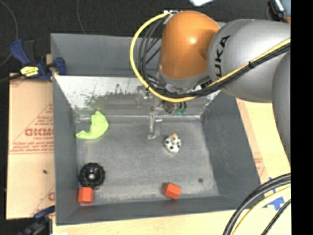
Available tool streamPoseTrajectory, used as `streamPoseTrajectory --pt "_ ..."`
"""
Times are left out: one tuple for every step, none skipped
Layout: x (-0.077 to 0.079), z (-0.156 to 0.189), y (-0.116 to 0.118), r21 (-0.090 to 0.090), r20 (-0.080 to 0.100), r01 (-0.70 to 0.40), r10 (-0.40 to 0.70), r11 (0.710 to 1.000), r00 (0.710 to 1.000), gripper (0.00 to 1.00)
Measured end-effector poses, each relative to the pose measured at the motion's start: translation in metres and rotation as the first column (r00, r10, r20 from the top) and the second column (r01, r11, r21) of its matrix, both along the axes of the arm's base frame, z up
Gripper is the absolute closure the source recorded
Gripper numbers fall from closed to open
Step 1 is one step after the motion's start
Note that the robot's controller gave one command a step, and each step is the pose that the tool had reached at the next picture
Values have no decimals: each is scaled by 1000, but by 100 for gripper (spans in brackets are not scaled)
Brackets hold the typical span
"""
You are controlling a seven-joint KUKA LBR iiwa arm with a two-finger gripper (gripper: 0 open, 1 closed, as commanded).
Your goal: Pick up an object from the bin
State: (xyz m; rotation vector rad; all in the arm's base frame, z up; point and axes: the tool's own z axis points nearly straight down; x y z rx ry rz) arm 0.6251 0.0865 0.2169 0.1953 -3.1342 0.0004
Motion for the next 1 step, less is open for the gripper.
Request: streamPoseTrajectory --pt "16 -6 -22 3 12 112 -112 994 994 0"
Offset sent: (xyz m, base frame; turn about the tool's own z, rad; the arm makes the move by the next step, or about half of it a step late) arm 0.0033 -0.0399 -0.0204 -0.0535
